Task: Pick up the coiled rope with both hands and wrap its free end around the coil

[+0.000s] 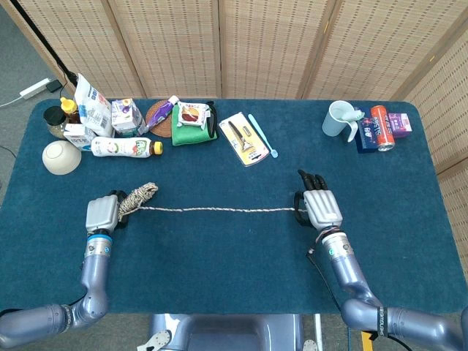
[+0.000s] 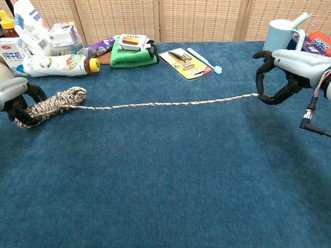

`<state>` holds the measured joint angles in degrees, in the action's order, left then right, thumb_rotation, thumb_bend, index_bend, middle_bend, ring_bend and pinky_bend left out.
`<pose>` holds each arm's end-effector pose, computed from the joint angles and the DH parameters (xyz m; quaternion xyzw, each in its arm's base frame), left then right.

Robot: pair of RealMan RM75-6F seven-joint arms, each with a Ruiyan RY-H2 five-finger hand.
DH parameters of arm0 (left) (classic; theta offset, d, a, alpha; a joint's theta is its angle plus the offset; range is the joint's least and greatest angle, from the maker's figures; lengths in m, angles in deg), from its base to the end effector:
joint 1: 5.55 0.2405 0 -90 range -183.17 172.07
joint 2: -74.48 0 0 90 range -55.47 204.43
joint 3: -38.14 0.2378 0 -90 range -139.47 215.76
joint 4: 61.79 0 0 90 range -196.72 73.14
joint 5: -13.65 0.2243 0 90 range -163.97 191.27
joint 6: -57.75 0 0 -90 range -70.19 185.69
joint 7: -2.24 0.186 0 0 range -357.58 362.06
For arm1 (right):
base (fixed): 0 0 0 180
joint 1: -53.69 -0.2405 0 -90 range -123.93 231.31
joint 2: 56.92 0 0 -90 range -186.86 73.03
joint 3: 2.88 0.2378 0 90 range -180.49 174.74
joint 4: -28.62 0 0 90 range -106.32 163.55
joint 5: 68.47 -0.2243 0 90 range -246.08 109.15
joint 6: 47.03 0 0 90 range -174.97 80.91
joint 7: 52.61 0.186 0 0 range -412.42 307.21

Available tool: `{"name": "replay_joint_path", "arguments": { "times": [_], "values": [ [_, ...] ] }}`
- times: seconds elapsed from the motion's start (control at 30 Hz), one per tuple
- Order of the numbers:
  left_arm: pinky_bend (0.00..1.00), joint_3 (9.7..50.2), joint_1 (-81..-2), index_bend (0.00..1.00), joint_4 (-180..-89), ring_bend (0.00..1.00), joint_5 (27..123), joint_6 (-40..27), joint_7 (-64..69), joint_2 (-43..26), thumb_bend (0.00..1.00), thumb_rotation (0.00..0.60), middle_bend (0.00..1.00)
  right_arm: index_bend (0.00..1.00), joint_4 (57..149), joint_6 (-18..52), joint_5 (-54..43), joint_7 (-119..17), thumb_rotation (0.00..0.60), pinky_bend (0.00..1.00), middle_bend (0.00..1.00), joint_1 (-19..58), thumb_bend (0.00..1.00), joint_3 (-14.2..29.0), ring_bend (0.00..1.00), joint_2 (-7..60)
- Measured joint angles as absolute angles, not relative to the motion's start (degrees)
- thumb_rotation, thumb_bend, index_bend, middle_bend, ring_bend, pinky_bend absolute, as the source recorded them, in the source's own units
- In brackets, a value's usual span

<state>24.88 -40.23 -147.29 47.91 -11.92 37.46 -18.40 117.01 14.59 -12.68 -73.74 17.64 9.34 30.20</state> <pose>-0.2313 0.3534 -0.0263 -0.5743 -0.5183 -0.2473 0.5835 -0.1681 -0.3671 -0.0165 0.6573 -0.4510 0.3689 0.4780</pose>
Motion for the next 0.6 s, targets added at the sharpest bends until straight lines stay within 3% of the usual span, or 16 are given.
{"name": "replay_joint_path", "arguments": {
  "times": [0.3,0.6],
  "values": [
    [0.64,24.9,-39.7,0.46,-146.3,0.51,50.7,-11.5,35.1,-18.5,0.57,0.600,0.40,0.63,117.0,14.7,-12.5,-73.6,0.600,0.00,0.00,17.8,0.49,9.2,0.00,30.1],
    [0.65,26.1,-38.2,0.51,-145.3,0.54,58.7,-10.2,28.3,-16.9,0.61,0.600,0.43,0.64,117.5,14.7,-12.3,-73.3,0.600,0.00,0.00,18.0,0.49,9.1,0.00,29.8]
  ]
}}
